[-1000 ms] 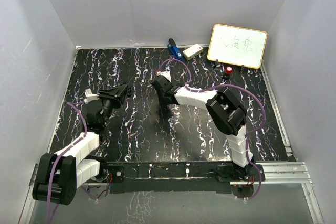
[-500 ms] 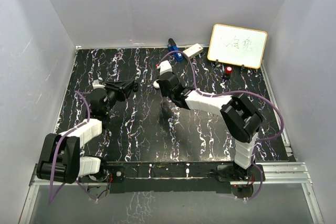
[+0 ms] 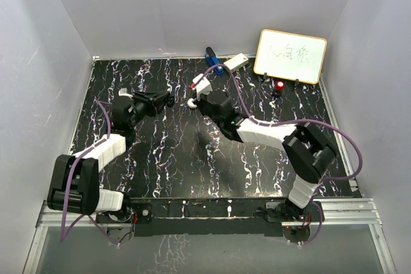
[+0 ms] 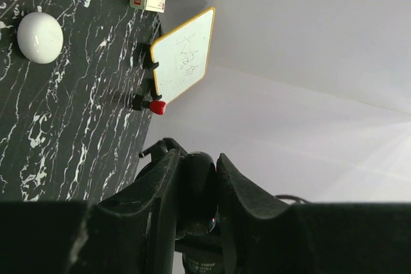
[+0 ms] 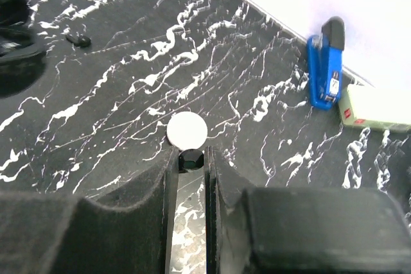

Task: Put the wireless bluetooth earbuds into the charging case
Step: Pick up the earbud from the center of the board, then place the earbud in the charging case.

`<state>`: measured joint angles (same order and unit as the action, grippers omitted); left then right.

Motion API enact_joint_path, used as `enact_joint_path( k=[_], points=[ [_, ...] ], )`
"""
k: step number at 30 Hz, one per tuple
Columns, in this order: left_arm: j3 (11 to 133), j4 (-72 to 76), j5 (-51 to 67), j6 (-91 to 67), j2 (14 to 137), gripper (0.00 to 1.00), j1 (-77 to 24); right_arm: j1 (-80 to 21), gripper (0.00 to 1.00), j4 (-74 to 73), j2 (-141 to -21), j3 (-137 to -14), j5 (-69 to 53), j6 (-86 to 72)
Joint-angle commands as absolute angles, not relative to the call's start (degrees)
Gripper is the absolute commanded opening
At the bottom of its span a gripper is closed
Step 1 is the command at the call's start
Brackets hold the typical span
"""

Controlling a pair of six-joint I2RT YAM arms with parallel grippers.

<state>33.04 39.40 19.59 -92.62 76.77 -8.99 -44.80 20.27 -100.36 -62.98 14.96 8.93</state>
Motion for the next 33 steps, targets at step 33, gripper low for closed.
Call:
enact_joint_path(
  k=[33],
  points=[
    [44.0, 31.1, 24.9, -95.7, 82.6, 0.00, -14.1, -44.4, 0.00, 65.3, -96.9, -50.8, -12.7, 46.8]
  ],
)
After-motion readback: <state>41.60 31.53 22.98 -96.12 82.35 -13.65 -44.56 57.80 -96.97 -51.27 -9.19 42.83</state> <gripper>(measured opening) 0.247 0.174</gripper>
